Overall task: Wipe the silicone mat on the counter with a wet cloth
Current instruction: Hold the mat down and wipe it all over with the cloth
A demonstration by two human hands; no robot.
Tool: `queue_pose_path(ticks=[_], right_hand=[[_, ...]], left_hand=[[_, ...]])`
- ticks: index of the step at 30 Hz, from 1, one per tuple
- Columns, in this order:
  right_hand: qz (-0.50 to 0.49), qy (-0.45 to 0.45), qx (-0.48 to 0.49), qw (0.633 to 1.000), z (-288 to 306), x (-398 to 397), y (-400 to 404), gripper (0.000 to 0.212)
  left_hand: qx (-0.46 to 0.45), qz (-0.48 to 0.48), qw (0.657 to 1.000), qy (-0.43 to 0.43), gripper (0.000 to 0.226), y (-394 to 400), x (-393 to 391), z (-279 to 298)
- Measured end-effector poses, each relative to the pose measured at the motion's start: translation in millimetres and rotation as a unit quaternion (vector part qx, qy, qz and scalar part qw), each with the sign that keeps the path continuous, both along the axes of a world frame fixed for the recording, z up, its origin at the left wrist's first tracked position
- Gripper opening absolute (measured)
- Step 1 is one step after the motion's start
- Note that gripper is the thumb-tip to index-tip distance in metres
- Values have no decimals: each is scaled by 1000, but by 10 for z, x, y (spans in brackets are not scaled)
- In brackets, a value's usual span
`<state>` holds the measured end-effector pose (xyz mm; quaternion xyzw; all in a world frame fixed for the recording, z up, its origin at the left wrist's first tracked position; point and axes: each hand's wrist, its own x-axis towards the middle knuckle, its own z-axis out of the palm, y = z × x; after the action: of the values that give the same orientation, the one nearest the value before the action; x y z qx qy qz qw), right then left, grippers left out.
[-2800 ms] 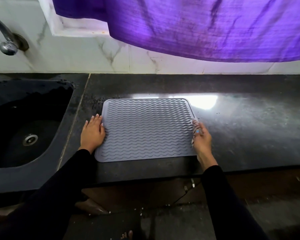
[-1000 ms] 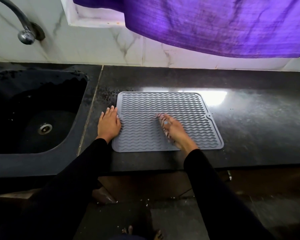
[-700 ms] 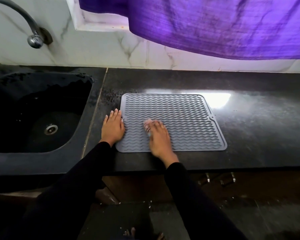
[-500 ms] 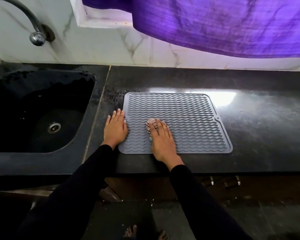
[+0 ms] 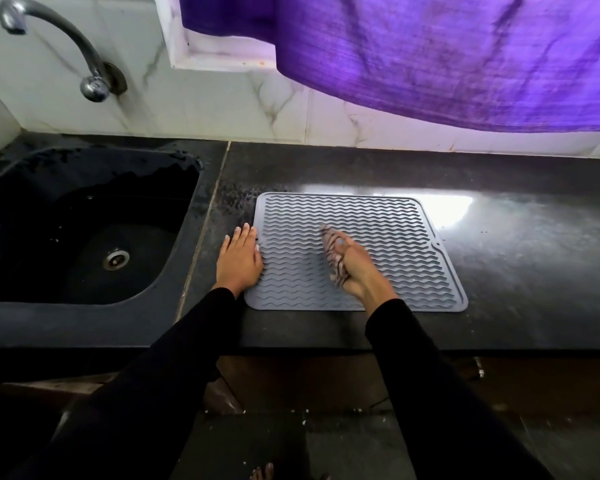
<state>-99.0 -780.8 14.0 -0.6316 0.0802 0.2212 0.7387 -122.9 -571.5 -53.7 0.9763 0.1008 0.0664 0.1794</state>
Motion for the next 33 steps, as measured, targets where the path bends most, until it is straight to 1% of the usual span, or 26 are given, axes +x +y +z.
queue_pose_path(ticks=[1,2,3,4,5,6,7,8,9,10,11,13,16,20,23,24,25,26,27,28,29,30,31,32,33], right_hand=[[-43,15,31,998,36,4,5,40],[-51,2,9,999,65,-15,48,40],[-37,-36,-48,997,80,-68,115,41],[-8,-100,-129,987,81,-143,186,42],[36,-187,-215,958,25,-216,265,45],[96,-267,-302,910,-86,-281,338,49],[147,-319,-391,851,-209,-354,397,53],[176,-361,-463,790,-316,-438,433,56],[179,-406,-507,739,-418,-504,444,57],[173,-440,-525,708,-485,-539,444,58],[169,-452,-525,701,-498,-555,433,58],[186,-443,-512,712,-507,-487,406,58],[206,-416,-484,742,-484,-380,383,54],[204,-369,-418,804,-495,-289,381,51],[203,-353,-366,837,-454,-221,390,46],[198,-327,-330,863,-406,-200,393,43],[180,-273,-271,905,-368,-156,384,39],[162,-189,-196,949,-300,-98,349,35],[138,-91,-105,981,-255,-5,300,33],[97,4,-10,995,-216,76,227,34],[37,61,59,996,-181,150,173,34],[-22,90,99,991,-150,204,152,34],[-66,77,94,990,-132,217,171,32],[-82,28,57,995,-90,194,222,31],[-73,-52,-24,996,-65,147,291,33]], left_hand=[[1,-2,1000,-2,49,-1,-8,-2],[3,-3,1000,-7,49,0,-16,-6],[4,-3,1000,-12,49,0,-21,-7],[5,-3,1000,-14,49,2,-24,-12],[5,-2,1000,-15,49,2,-25,-17],[6,-2,1000,-15,49,5,-21,-26],[8,-2,1000,-15,49,5,-21,-29],[9,-2,1000,-15,49,8,-21,-37],[10,-2,1000,-15,50,10,-22,-40],[10,-2,1000,-15,52,15,-22,-47],[11,-2,1000,-16,52,17,-18,-52],[10,1,1000,-20,50,11,-12,-67],[10,4,1000,-26,49,3,-2,-83],[19,8,1000,-22,49,-4,5,-75],[16,7,1000,-13,49,-9,-9,-58],[15,6,1000,-11,49,-10,-12,-50],[14,5,1000,-10,49,-8,-16,-40],[11,4,1000,-10,49,-2,-18,-37],[8,2,1000,-9,49,5,-22,-26],[4,1,1000,-8,49,6,-30,-29],[2,-2,1000,-11,49,6,-36,-22],[-3,-4,1000,-13,49,6,-40,-22],[-10,-6,1000,-14,50,1,-54,-24],[-19,-6,1000,-19,51,7,-57,-24],[-30,-4,999,-29,51,16,-50,-14]])
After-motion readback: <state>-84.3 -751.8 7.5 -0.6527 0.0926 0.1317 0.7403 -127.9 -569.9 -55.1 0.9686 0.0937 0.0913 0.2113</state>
